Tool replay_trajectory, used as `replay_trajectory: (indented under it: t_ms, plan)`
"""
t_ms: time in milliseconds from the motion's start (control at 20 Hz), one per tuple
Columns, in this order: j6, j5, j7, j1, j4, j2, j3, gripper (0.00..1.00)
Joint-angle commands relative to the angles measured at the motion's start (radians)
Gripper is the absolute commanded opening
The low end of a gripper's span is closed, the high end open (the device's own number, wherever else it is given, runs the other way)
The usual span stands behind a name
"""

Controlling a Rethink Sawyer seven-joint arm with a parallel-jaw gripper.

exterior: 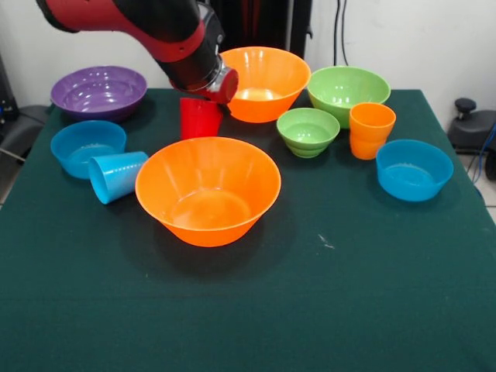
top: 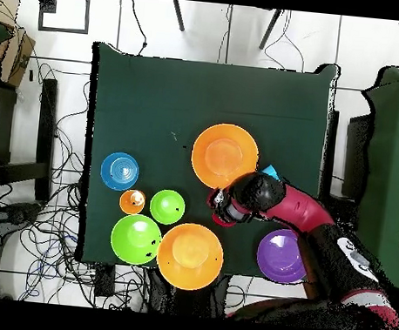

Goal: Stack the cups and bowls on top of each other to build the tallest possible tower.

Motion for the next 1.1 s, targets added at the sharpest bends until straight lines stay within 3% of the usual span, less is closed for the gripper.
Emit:
replay_trajectory:
  t_ms: [50, 250, 850, 1100]
  plan:
    - [0.04, 0.066, 0.022, 0.039, -0.113, 0.042, 0.076, 0.0]
    - [-0.018, 0.07, 0.045, 0.056, -0.079, 0.032, 0.063, 0.0]
    - [-0.013, 0.136, 0.082, 0.076, 0.206, -0.273, 0.049, 0.0]
    - [0.001, 0.135, 0.052, 0.074, 0.229, -0.316, 0.029, 0.0]
